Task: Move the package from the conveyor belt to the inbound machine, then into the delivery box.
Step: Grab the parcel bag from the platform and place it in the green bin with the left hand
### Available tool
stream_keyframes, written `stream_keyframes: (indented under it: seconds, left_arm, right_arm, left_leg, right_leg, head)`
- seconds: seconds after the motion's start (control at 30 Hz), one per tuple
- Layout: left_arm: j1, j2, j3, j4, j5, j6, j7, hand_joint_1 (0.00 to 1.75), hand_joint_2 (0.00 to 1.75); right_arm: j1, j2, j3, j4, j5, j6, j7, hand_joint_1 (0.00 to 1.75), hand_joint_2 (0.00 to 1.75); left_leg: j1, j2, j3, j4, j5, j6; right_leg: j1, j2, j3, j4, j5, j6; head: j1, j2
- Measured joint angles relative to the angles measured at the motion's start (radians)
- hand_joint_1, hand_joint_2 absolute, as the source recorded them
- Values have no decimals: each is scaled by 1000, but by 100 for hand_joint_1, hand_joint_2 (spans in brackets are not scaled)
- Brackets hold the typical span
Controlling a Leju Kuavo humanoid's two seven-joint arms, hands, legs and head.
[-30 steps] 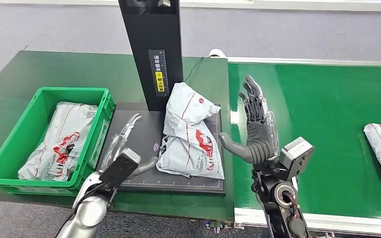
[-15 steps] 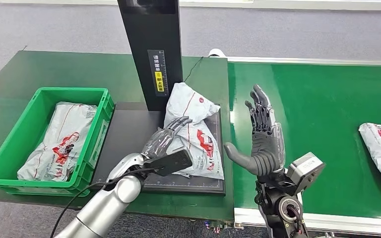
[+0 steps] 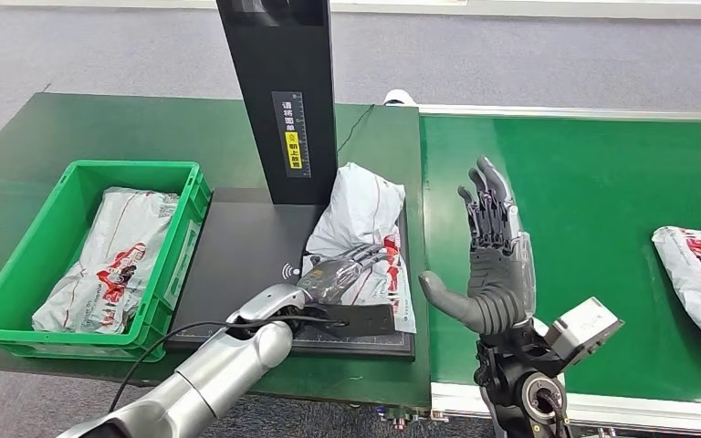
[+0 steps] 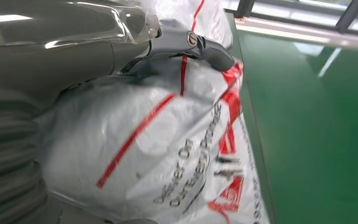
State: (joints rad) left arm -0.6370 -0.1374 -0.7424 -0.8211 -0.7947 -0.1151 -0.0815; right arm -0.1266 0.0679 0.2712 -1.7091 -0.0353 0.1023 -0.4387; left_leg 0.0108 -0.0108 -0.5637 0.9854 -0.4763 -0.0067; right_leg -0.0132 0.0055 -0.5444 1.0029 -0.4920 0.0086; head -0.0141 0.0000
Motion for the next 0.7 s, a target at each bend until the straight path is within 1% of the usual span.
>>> stream_keyframes:
  seconds: [0.03, 0.07, 0.27, 0.47, 0.6, 0.7]
  left_arm:
    - [-6, -2, -10, 17, -1, 0, -4, 171, 175]
    - [-12, -4, -20, 33, -2, 0, -7, 175, 175]
    - [-48, -6, -64, 94, -8, 6, -26, 175, 175]
    - [-64, -6, -78, 112, -4, 24, -32, 175, 175]
    - [-53, 0, -82, 98, 19, 81, -33, 175, 175]
    - [-22, 18, -69, 39, 51, 143, -30, 175, 175]
  right_arm:
    - [3, 0, 0, -7, -1, 1, 0, 0, 175]
    - [6, 0, 0, -14, -2, 2, 0, 0, 175]
    - [21, 0, 0, -44, -6, 7, 0, 0, 175]
    - [32, 0, -3, -58, -10, 8, 1, 0, 175]
    - [41, 0, -9, -67, -10, 8, 6, 0, 175]
    - [55, 0, -17, -77, -8, 3, 7, 0, 175]
  left_leg:
    - [0, 0, 0, 0, 0, 0]
    - [0, 0, 0, 0, 0, 0]
    - [0, 0, 1, 0, 0, 0]
    - [0, 0, 3, 0, 0, 0]
    - [0, 0, 3, 0, 0, 0]
    - [0, 0, 3, 0, 0, 0]
  right_leg:
    - [0, 0, 0, 0, 0, 0]
    - [0, 0, 0, 0, 0, 0]
    - [0, 0, 2, 0, 0, 0]
    - [0, 0, 4, 0, 0, 0]
    - [0, 0, 4, 0, 0, 0]
    - [0, 0, 3, 0, 0, 0]
  head:
    - [0, 0]
    - [0, 0]
    - [0, 0]
    - [0, 0]
    - [0, 0]
    - [0, 0]
